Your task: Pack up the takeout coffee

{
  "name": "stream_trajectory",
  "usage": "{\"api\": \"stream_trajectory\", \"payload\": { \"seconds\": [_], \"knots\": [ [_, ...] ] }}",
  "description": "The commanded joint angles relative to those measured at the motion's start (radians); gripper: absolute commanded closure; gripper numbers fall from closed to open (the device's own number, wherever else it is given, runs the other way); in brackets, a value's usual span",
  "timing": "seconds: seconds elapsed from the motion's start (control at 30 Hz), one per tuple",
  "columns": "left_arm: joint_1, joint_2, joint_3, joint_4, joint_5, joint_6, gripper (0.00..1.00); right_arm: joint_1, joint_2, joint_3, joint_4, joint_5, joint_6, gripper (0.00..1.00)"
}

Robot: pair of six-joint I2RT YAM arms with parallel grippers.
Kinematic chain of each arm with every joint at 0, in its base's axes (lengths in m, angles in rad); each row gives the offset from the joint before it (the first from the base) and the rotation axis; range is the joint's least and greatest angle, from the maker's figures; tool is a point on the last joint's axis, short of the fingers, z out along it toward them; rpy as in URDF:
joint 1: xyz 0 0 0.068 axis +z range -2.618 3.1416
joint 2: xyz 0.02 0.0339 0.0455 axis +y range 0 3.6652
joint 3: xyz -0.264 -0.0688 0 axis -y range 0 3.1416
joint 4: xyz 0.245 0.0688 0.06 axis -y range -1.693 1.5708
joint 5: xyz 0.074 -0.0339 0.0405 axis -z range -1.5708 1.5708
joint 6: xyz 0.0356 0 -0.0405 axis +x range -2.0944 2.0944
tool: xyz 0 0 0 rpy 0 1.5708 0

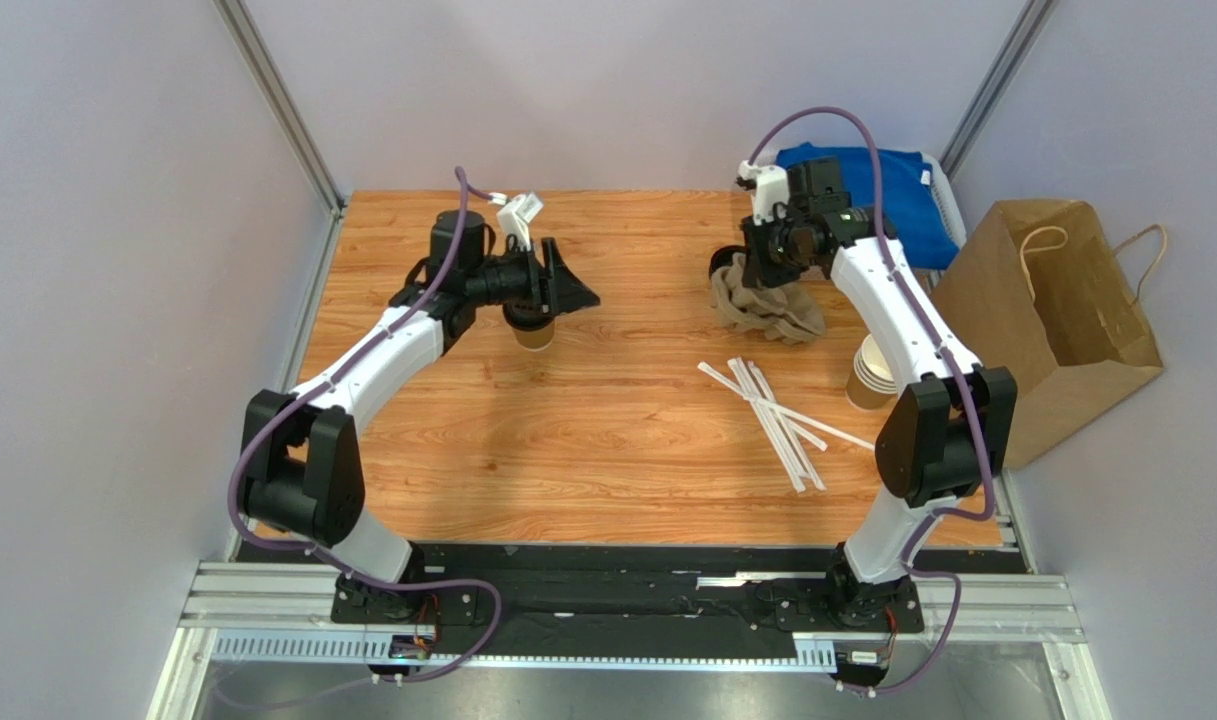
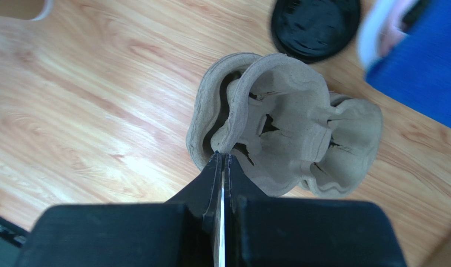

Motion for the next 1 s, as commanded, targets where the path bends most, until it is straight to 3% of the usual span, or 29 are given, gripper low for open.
{"api": "stream_trajectory", "payload": {
  "seconds": [0.0, 0.5, 0.97],
  "knots": [
    [-0.067, 0.063, 0.094, 0.117, -0.032, -0.088, 0.37, 0.059, 0.038, 0.050, 0.072, -0.048, 0.070, 1.00],
    [-0.172, 0.342, 0.214, 0.363, -0.103, -0.435, 0.40, 0.139, 0.129, 0.081, 0.114, -0.120, 0.168, 1.00],
    [-0.196, 0.491, 0.289, 0.370, -0.144, -0.531, 0.41, 0.156, 0.137, 0.058, 0.128, -0.164, 0.206, 1.00]
  ]
}}
